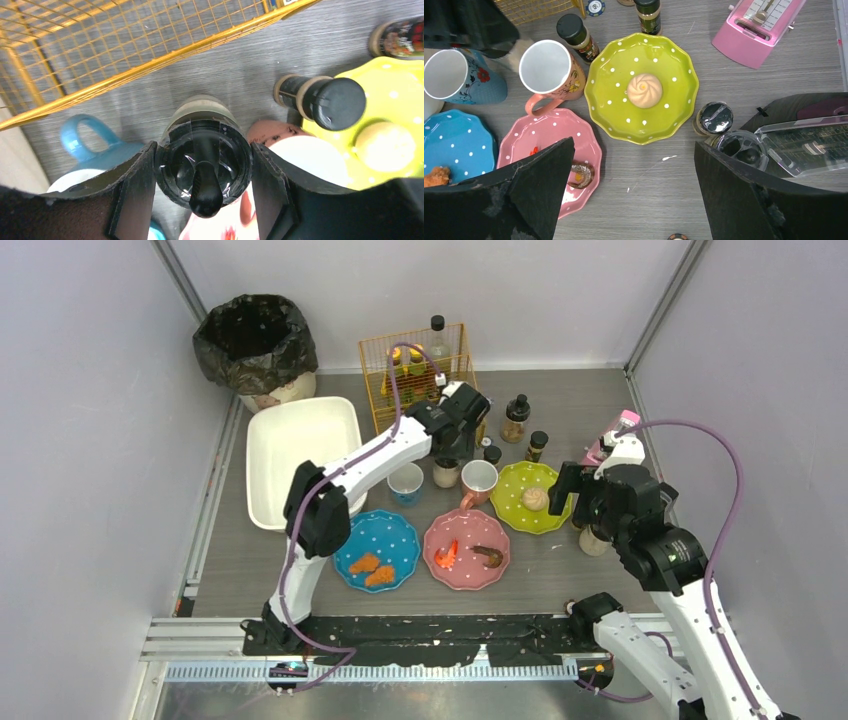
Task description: Clear the kitchen counter
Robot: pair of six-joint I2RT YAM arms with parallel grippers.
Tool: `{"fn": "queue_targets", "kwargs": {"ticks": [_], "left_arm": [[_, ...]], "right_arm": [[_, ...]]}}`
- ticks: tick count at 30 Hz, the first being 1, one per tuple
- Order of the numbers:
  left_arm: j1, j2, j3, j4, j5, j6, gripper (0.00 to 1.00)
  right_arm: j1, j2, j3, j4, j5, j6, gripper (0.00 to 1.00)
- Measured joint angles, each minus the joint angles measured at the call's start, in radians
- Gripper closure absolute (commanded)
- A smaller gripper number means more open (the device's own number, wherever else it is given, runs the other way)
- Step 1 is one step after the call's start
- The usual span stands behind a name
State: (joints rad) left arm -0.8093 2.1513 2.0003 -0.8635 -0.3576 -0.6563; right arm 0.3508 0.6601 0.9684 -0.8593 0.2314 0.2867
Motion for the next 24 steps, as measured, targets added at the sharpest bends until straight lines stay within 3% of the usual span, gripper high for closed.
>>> {"fn": "queue_targets", "kwargs": {"ticks": [9, 15, 24], "left_arm": [[0.049, -0.177, 0.119, -0.092, 0.054, 0.112, 1.00], [0.168, -0.208, 0.266, -0.100, 0.084, 0.180, 1.00], [0.331, -0.182, 0.272, -0.049, 0.087, 0.238, 1.00]], "right_arm": [[0.000, 0.026, 0.000, -0.002, 0.016, -0.008, 0.05], [0.000, 0.045, 0.000, -0.001, 0.022, -0.010, 0.05], [0.000, 0.069, 0.011, 0.000, 0.041, -0.011, 0.05]]}}
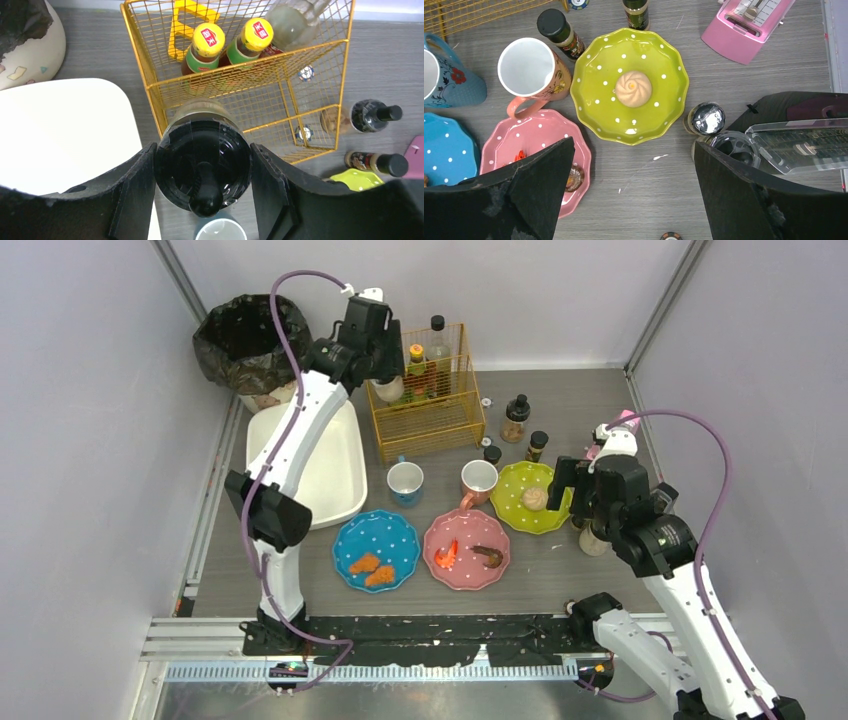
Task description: Clear the kitchen counter
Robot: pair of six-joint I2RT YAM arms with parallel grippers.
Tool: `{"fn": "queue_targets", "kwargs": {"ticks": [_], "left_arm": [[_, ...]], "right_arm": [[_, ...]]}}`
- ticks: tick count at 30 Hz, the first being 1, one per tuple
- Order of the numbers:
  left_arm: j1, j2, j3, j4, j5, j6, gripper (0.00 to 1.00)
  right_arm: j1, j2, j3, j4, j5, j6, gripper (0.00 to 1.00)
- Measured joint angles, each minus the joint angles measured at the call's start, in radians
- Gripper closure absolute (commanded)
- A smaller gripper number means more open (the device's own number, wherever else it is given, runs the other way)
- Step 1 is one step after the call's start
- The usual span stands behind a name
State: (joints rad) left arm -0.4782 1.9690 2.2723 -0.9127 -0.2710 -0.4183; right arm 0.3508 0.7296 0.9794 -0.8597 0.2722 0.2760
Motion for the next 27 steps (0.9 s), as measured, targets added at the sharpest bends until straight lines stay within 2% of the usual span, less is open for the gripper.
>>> {"fn": "queue_targets", "kwargs": {"ticks": [14, 23, 27], "left_arm": [[0.025, 0.150, -0.038, 0.100, 0.010, 0.033, 0.99], [0.029, 0.229, -0.048, 0.124, 0.012, 0.034, 0.86], [0.029, 0.285, -0.048, 0.124, 0.028, 0.030, 0.75]], "right_arm": [[0.000, 0.084, 0.029, 0.006, 0.020, -0.011, 0.05], [0.000, 0.098, 0.029, 0.013, 0.019, -0.012, 0.05], [0.000, 0.098, 0.029, 0.015, 0.018, -0.011, 0.05]]}}
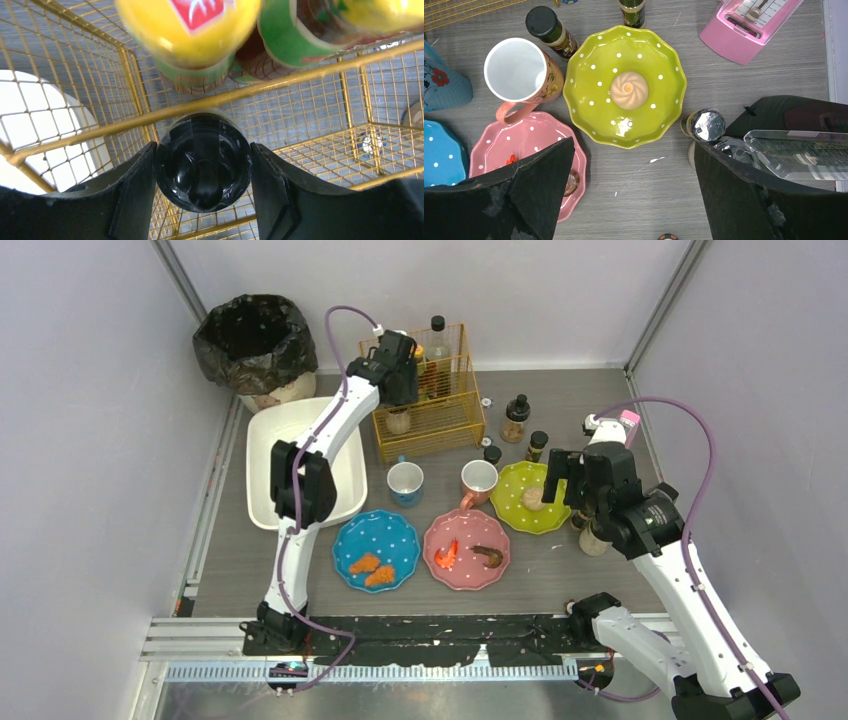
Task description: Clear the kitchen counter
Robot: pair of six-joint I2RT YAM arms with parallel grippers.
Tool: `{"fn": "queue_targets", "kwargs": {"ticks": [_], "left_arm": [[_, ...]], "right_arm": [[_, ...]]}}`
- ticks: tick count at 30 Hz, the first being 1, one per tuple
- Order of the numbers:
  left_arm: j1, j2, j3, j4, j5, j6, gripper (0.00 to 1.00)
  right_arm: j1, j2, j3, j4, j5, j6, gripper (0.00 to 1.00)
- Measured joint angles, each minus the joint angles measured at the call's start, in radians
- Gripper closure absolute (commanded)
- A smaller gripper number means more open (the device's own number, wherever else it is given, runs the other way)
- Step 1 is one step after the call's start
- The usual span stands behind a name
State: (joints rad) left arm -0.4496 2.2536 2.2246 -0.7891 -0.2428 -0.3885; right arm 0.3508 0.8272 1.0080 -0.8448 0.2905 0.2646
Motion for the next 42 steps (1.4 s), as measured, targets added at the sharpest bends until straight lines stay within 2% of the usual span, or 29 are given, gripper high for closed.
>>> {"fn": "queue_targets", "kwargs": {"ticks": [2, 11, 16, 19, 23, 30, 36, 42], "left_arm": [[0.000, 0.020, 0.000, 0.018, 0.002, -0.007, 0.67], [0.002, 0.023, 0.004, 0.021, 0.025, -0.012, 0.19], [0.002, 0.017, 0.005, 0.027, 0.063, -0.042, 0.05], [0.002, 0.001, 0.004, 0.011, 0.083, -0.051, 0.01], [0.002, -0.055, 0.004, -0.024, 0.117, -0.068, 0.01], [-0.001, -0.278, -0.029, -0.063, 0.194, -0.082, 0.00], [-0.001, -0.617, -0.278, -0.061, 0.224, -0.039, 0.00], [0.000, -0.872, -0.567, -0.080, 0.127, 0.040, 0.00]], "right_arm": [[0.000, -0.002, 0.000, 0.000, 0.000, 0.001, 0.05], [0.000, -0.023, -0.001, 0.000, -0.007, 0.008, 0.05], [0.000, -0.012, 0.000, 0.000, -0.019, 0.007, 0.05], [0.000, 0.019, 0.011, -0.002, -0.027, 0.005, 0.05], [0.000, 0.092, 0.061, -0.001, -0.031, -0.002, 0.05], [0.000, 0.265, 0.236, 0.003, -0.027, -0.008, 0.05], [-0.002, 0.490, 0.393, 0.024, -0.023, -0.027, 0.05], [-0.050, 0.670, 0.434, 0.091, -0.064, -0.026, 0.04]]}}
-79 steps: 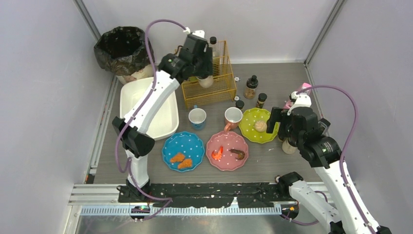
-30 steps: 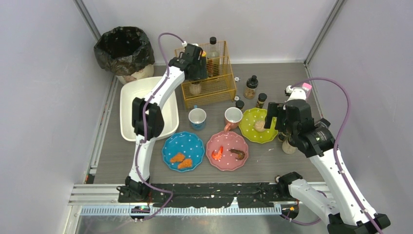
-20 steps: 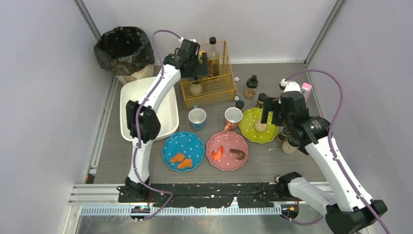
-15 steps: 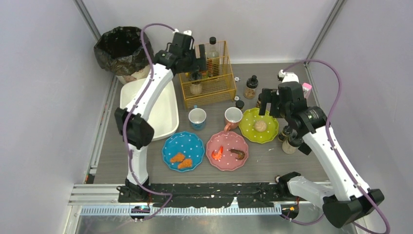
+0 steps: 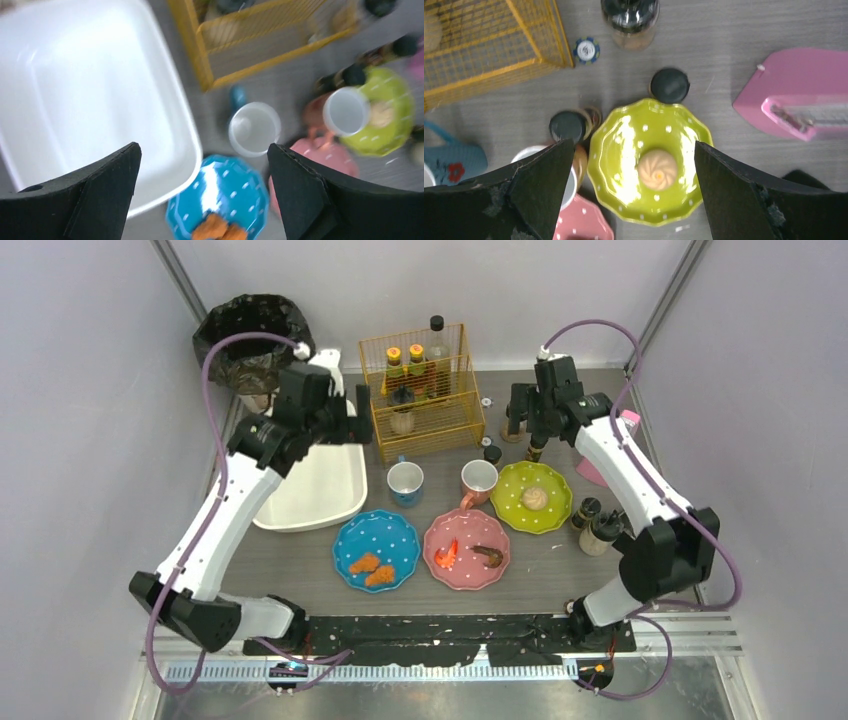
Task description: Clear the kitchen counter
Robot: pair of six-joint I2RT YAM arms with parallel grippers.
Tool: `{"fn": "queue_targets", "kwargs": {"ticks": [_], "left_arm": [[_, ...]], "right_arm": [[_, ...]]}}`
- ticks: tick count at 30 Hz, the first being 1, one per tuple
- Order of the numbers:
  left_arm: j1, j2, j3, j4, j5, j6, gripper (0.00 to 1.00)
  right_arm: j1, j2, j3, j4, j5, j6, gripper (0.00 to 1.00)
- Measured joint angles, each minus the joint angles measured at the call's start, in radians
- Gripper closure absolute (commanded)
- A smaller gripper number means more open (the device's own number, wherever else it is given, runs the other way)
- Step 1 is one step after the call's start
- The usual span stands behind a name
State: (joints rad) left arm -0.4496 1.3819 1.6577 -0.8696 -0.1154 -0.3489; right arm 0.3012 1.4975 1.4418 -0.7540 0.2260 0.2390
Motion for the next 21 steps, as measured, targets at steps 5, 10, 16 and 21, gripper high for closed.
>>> {"fn": "queue_targets", "kwargs": {"ticks": [5, 10, 16, 21], "left_arm": [[0.000, -0.165, -0.329, -0.007, -0.108, 0.039, 0.00], [0.000, -0.324, -0.566, -0.002, -0.159, 0.013, 0.00], [0.000, -0.555, -0.814, 0.080, -0.209, -0.016, 0.00], [0.000, -0.606, -0.920, 0.150, -0.235, -0.013, 0.00]], "right_arm": [[-0.063, 0.174, 0.097, 0.086, -0.029, -0.003, 0.00], [-0.098, 0.352, 0.208, 0.171, -0.030, -0.025, 0.02], [-0.112, 0.522, 0.350, 0.195, -0.047, -0.054, 0.04], [-0.111, 0.593, 0.418, 0.206, -0.088, -0.070, 0.10]]}}
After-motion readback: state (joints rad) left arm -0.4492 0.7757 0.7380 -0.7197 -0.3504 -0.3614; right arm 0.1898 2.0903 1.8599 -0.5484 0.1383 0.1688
